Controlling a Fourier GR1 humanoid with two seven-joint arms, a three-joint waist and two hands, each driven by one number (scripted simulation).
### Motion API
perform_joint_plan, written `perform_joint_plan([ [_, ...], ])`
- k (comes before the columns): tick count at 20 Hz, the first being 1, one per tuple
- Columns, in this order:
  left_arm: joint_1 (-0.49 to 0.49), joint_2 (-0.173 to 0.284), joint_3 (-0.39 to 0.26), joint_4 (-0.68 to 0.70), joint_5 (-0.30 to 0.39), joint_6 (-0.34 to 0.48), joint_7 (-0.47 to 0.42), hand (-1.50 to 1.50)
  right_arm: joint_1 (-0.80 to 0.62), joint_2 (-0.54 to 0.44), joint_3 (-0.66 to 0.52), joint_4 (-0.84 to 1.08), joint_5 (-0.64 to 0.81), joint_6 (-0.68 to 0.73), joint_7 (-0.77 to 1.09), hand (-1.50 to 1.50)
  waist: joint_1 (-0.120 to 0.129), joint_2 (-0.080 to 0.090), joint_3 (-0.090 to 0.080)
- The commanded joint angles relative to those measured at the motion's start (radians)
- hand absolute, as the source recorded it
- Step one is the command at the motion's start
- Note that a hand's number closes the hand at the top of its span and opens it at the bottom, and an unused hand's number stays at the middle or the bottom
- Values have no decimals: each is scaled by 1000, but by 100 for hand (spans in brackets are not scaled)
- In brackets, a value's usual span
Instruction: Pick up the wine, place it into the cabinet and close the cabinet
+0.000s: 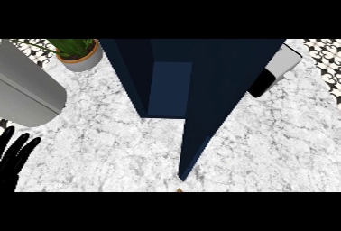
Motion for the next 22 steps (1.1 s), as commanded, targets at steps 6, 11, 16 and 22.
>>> perform_joint_plan([
  [6,121,74,102,96,29,-182,-57,-150,-265,20,163,104,110,-311,-37,150,19,-5,-3],
  [11,142,117,156,124,37,-256,-62,-150,-362,18,111,183,107,-448,-84,150,21,4,-1],
  [16,161,138,200,201,40,-364,-71,-150,-496,18,-17,288,42,-490,-75,150,38,12,-4],
  [22,186,171,260,205,59,-424,-37,-150,-715,24,-201,613,-81,-483,-185,150,48,22,2],
])
